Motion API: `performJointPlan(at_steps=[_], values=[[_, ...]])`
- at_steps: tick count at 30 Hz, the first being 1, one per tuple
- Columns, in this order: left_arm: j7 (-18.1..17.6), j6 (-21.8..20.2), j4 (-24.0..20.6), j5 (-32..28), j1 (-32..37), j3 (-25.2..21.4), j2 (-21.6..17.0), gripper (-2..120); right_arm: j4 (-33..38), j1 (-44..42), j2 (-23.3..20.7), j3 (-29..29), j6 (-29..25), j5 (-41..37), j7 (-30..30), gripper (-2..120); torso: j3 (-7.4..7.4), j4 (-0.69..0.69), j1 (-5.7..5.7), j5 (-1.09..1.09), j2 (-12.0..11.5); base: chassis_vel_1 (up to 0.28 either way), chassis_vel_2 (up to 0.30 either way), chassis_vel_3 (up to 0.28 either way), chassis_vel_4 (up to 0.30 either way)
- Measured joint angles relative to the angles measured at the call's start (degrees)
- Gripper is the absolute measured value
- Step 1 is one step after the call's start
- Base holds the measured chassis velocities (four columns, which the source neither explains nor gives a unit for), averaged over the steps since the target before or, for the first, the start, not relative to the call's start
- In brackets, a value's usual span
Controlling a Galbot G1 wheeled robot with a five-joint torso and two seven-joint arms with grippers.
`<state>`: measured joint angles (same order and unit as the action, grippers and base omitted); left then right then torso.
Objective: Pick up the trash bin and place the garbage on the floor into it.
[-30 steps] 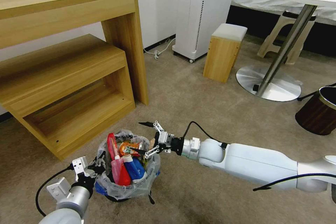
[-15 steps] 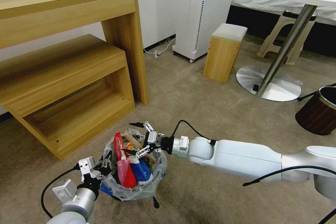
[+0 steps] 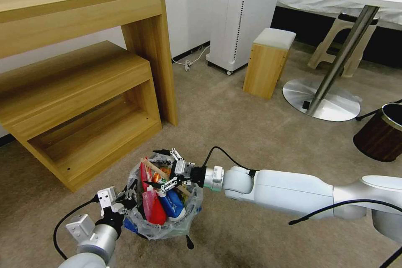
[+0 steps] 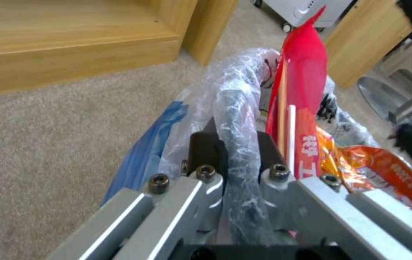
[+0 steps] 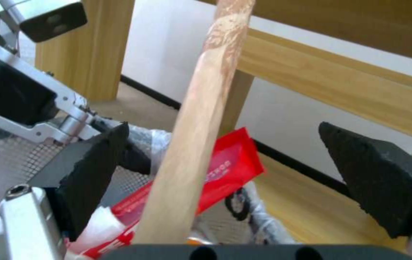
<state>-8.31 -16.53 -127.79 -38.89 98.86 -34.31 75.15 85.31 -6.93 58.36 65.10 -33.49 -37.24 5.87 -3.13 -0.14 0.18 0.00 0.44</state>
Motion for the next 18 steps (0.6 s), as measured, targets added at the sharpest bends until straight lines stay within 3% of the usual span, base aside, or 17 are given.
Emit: performJointPlan(at_steps=[18], values=[[-0.17,0.05,1.22,0.88,0.08,-0.13,0.67,3,1.63,-0.61,-1.34,-1.33,-0.26,1.11,-0.21,100,0.0,0.0,0.0,0.0,0.0,0.0,0.0,0.0,0.0]])
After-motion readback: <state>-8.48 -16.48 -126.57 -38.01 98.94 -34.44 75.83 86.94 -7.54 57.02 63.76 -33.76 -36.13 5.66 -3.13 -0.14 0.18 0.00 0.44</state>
